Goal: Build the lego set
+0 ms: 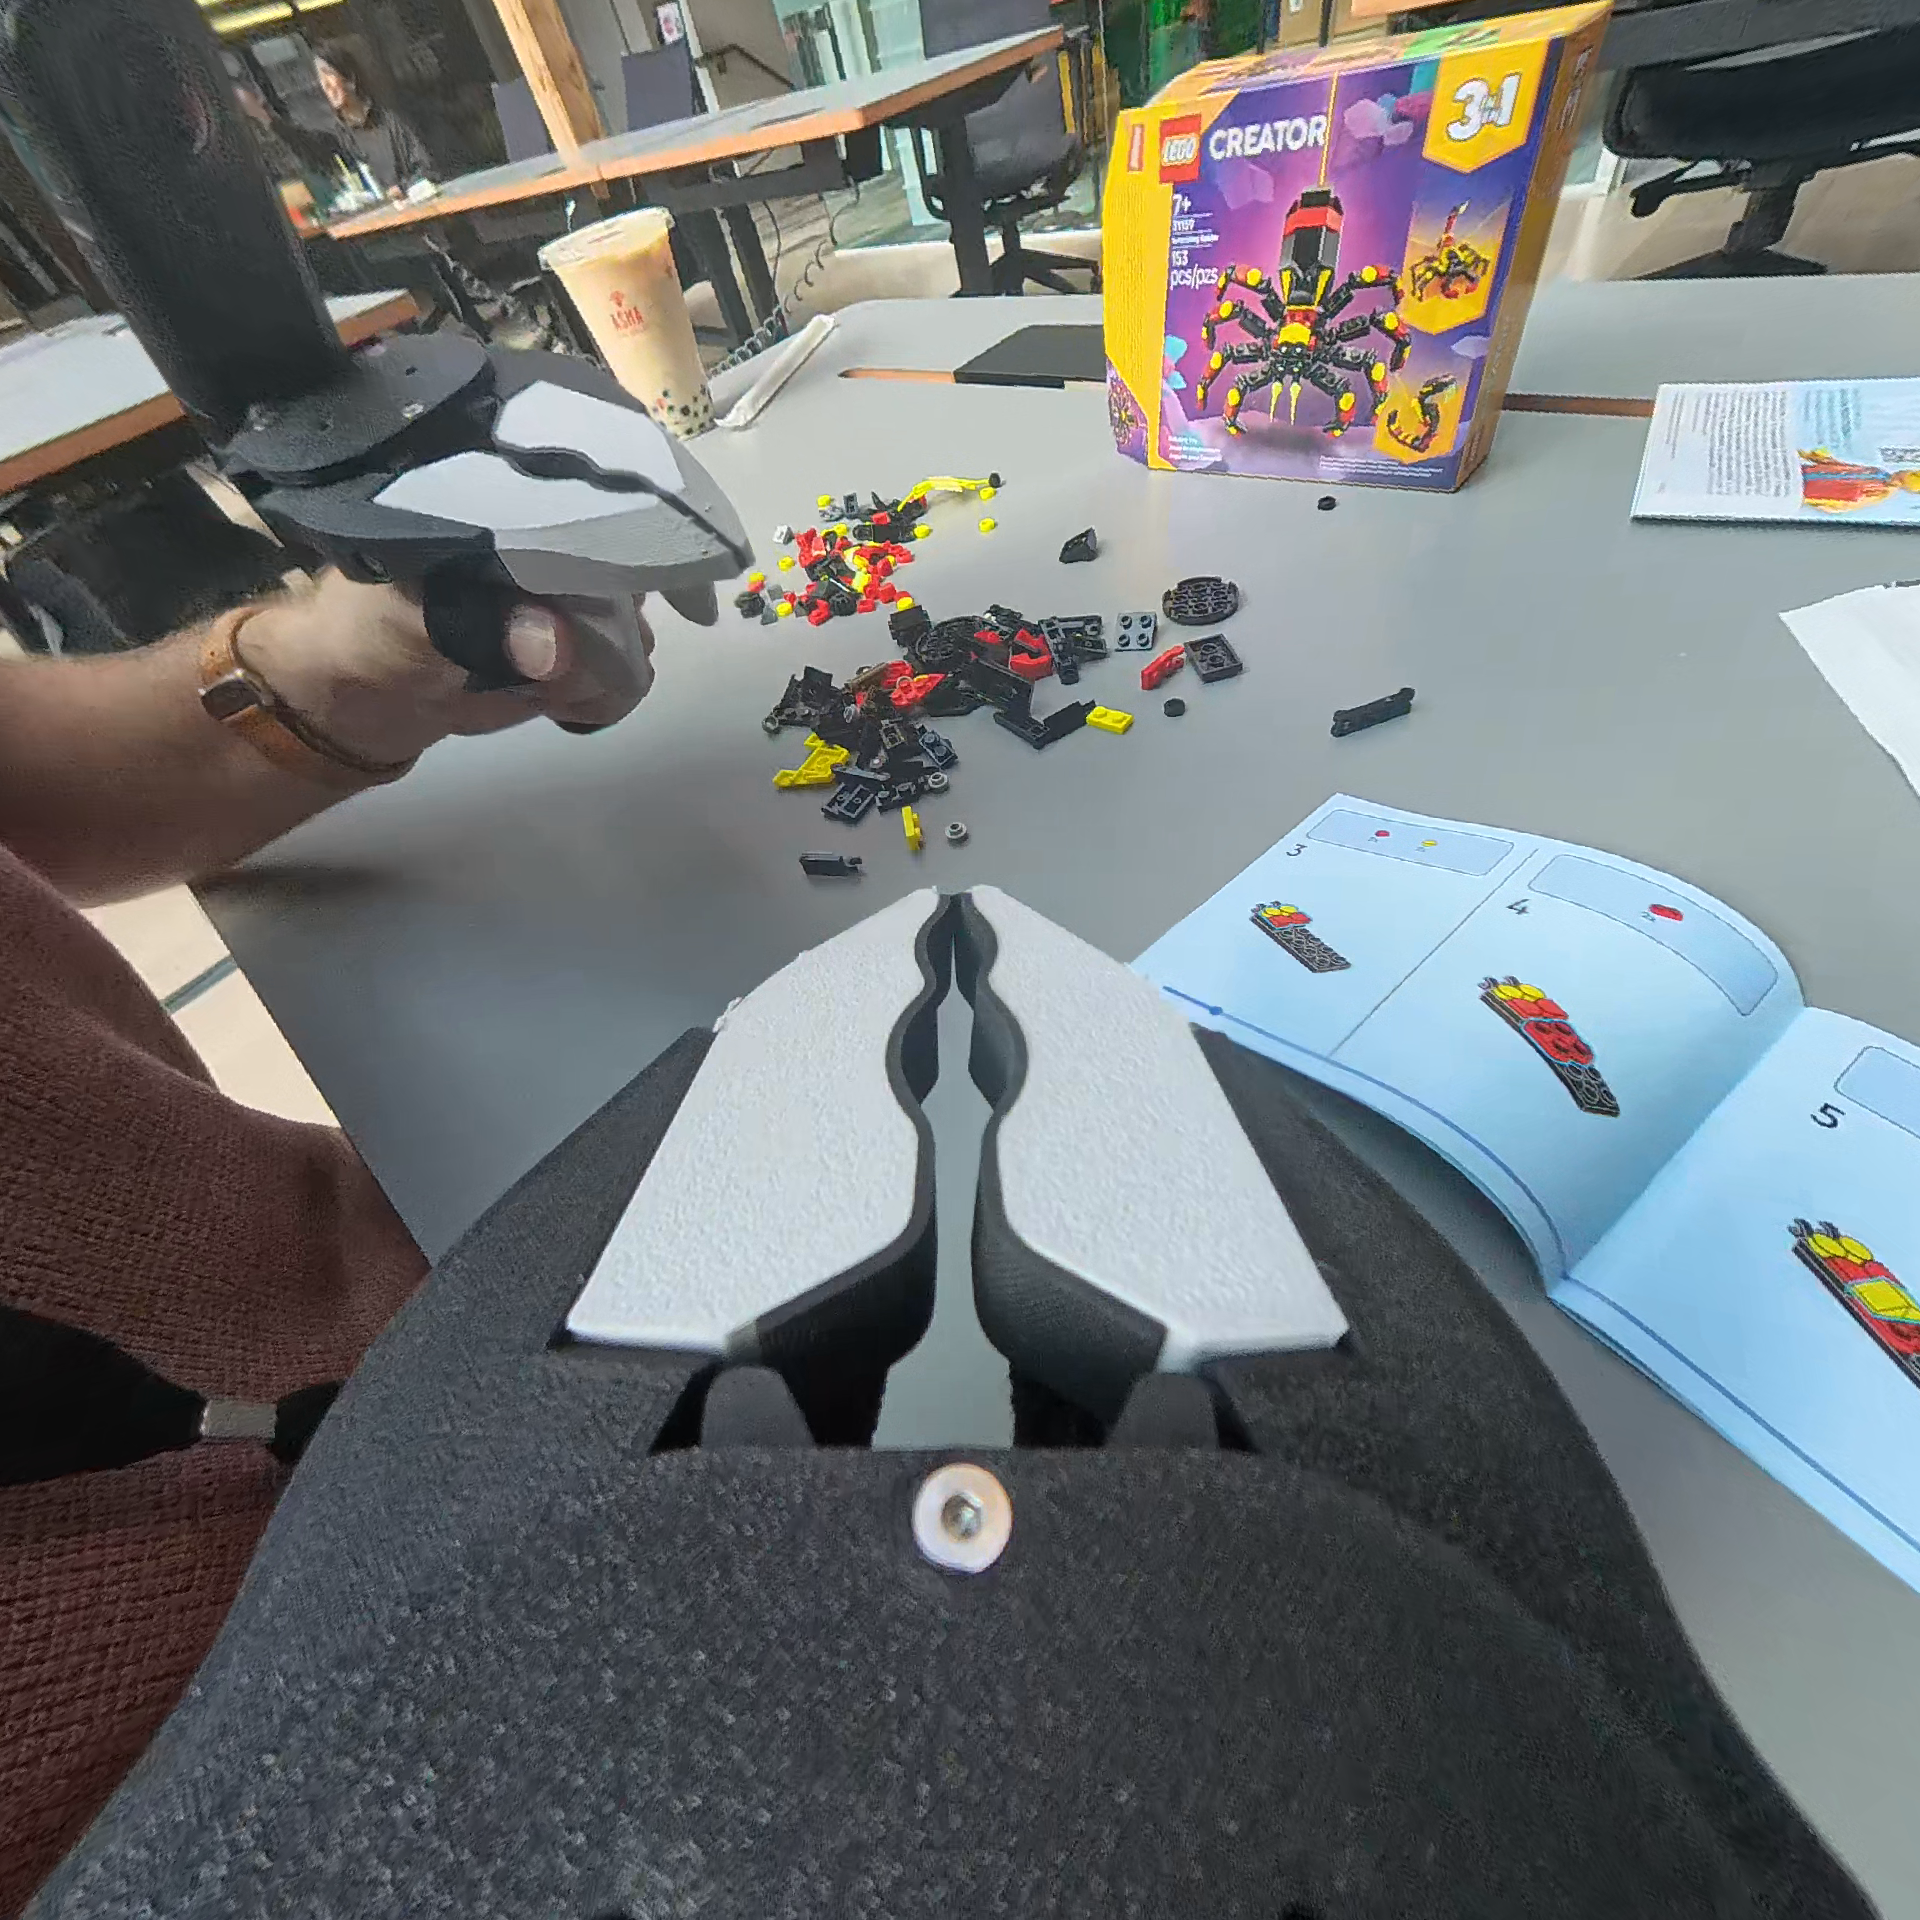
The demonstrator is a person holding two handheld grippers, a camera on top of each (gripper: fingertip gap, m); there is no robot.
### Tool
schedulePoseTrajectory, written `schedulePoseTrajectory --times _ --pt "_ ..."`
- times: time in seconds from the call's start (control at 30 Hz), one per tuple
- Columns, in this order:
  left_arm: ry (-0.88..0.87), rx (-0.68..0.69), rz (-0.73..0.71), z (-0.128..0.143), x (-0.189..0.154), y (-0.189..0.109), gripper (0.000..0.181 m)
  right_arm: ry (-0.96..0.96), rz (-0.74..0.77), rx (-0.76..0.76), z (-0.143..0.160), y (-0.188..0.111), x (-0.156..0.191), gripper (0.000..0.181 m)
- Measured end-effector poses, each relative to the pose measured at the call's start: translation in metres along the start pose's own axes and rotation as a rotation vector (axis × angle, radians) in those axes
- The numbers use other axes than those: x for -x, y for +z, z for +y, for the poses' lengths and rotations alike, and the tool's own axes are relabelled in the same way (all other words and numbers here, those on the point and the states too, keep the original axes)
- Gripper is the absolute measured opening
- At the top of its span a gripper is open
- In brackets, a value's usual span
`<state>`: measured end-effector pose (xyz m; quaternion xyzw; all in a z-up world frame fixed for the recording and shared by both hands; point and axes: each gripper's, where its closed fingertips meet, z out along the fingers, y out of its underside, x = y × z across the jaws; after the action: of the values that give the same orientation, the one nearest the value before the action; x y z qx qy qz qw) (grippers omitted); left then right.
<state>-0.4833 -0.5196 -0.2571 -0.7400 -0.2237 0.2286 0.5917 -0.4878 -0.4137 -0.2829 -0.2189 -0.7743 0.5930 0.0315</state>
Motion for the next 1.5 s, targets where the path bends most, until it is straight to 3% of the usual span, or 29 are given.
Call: schedulePoseTrajectory --times 0.17,0.37,0.63,0.9,1.07,1.4,1.5 --pt "0.083 -0.055 -0.108 -0.004 0.014 -0.018 0.015 -0.023 -0.032 0.003 -0.007 0.018 0.011 0.001" --pt "0.046 -0.062 -0.220 0.002 0.039 -0.048 0.001 -0.067 -0.074 0.021 -0.012 0.044 0.024 0.000" --pt "0.055 -0.070 -0.292 0.007 0.050 -0.077 0.000 -0.115 -0.078 0.054 -0.015 0.070 0.031 0.000" --pt "0.084 -0.064 -0.363 0.007 0.054 -0.089 0.001 -0.112 -0.145 0.008 -0.025 0.071 0.042 0.004" --pt "0.070 -0.077 -0.382 0.006 0.055 -0.095 0.002 -0.067 -0.156 0.009 -0.024 0.069 0.042 0.020" --pt "0.025 0.073 -0.448 0.039 0.070 -0.138 0.012 -0.139 -0.173 0.071 -0.016 0.094 0.048 0.021" --pt "0.030 0.071 -0.511 0.043 0.079 -0.159 0.000 -0.160 -0.184 0.078 -0.019 0.104 0.047 0.014"
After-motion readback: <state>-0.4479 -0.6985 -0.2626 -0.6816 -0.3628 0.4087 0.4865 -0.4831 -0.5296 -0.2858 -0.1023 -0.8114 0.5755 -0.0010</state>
